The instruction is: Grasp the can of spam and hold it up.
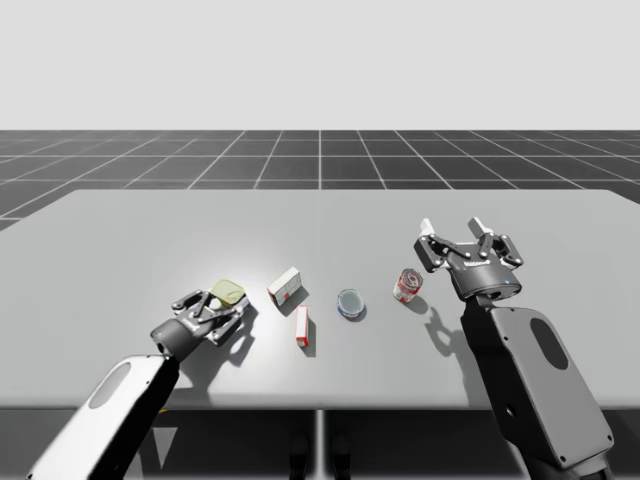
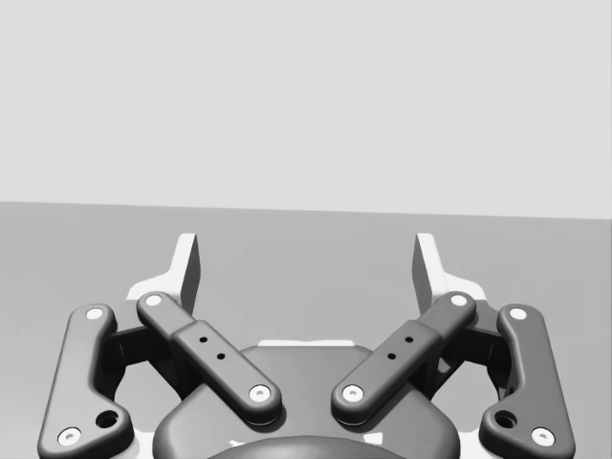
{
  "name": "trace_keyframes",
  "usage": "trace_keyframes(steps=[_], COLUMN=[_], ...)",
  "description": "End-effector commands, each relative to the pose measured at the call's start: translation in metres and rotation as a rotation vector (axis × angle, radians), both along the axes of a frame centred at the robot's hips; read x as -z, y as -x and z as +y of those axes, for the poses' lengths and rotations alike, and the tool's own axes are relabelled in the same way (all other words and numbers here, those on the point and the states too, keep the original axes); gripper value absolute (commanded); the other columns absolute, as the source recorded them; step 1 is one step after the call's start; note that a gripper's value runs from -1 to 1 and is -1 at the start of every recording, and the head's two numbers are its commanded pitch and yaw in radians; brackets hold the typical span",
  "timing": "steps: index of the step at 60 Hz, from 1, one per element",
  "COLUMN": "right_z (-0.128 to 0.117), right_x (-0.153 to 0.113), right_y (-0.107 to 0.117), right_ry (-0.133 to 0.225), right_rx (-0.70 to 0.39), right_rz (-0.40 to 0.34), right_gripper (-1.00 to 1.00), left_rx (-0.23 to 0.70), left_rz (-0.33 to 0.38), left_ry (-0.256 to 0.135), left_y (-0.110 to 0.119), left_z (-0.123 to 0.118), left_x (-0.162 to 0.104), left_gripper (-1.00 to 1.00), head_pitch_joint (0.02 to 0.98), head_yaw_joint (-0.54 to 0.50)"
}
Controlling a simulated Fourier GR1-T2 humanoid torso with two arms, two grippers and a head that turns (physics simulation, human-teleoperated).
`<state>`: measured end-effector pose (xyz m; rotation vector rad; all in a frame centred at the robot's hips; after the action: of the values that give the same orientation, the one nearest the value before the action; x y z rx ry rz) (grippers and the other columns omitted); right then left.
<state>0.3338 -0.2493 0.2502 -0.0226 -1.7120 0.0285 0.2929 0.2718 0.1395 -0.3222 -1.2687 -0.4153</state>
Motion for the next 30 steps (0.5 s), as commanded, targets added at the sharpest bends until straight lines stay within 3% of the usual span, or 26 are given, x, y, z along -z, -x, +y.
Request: trace_keyframes(steps=[1,16,30], right_z=[-0.0008,-0.0026,-0.0042], right_x=[-0.0003,-0.0007,-0.0005], right_y=[-0.0002,0.0000,-0.0005], right_ry=[0.000,-0.005,-0.006], right_rx=[0.001,0.004,0.005], right_rz=[-0.001,-0.003,-0.002], right_gripper=[-1.00,-1.00,-1.00], left_rx=[0.085,0.097,0.101], left_rz=[0.031,0.035,0.031], left_ry=[0.002,-0.008,-0.010], left_y=[0.0042,0.0061,0.0063], left_z=[-0.0068,-0.0088,-0.0106], left_x=[0.0076,0.0115,0.0121], left_gripper=[1.00,1.00,1.00], head_pitch_joint=[0.682,0.488,0.416], head_yaw_joint=[0.32,0.34,0.34])
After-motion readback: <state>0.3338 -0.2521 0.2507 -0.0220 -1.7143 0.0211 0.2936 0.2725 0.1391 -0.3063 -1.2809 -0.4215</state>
